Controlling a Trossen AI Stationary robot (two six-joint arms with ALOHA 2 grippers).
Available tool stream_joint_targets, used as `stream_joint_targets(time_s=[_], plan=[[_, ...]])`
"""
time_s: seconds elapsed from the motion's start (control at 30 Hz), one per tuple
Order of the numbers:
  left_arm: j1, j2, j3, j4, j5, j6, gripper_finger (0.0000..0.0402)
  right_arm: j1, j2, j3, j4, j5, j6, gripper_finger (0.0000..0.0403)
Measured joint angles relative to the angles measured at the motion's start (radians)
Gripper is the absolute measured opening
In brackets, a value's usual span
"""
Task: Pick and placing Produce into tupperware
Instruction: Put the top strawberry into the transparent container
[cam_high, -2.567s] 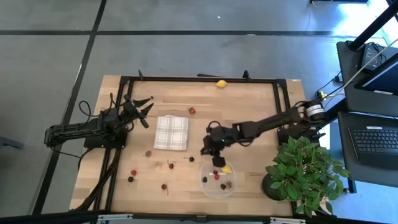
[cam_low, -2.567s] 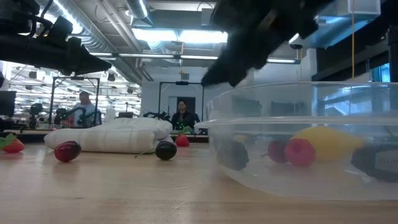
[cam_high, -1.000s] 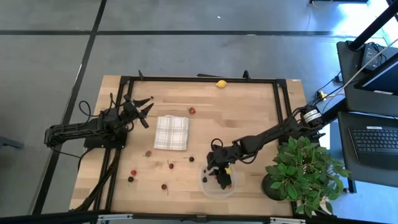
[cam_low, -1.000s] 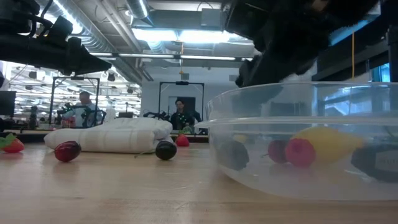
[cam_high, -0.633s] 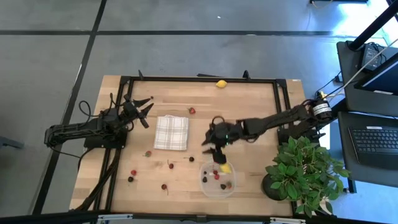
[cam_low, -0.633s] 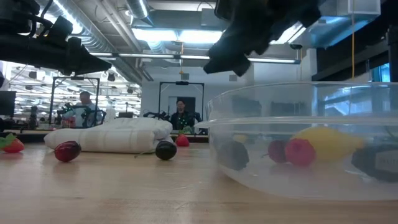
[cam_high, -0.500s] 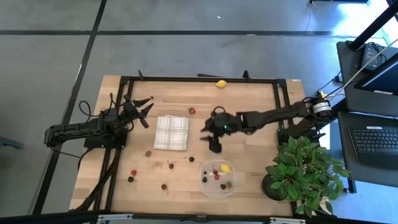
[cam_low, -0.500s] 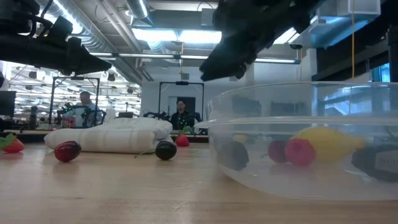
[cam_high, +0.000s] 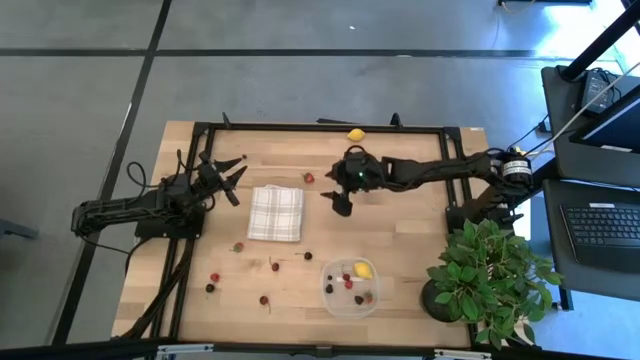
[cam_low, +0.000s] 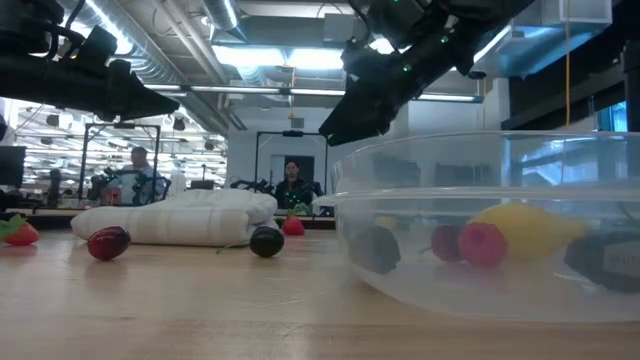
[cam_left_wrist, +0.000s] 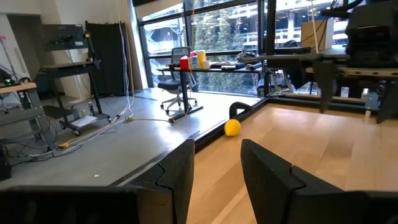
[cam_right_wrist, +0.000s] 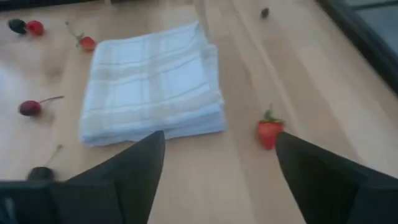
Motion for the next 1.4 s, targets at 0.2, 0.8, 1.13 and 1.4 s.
stream_joint_targets(time_s=[0.2, 0.8, 1.13, 1.4], plan=[[0.0, 0.0, 0.0, 0.0, 0.0, 0.0, 0.0126, -0.008, 0.0, 0.0, 0.039, 0.0, -0.003, 0.0324], [0.0, 0.0, 0.0, 0.0, 0.0, -0.006, 0.0126, -0.029, 0.0, 0.0, 0.038, 0.15, 0.101, 0.0324], [0.0, 0.0, 0.0, 0.0, 0.0, -0.006, 0.0126, -0.163, 0.0, -0.001, -0.082, 0.162, 0.212, 0.0324], [0.0, 0.0, 0.0, 0.0, 0.0, -0.006, 0.0126, -0.188, 0.0, -0.001, -0.09, 0.091, 0.18, 0.0324]])
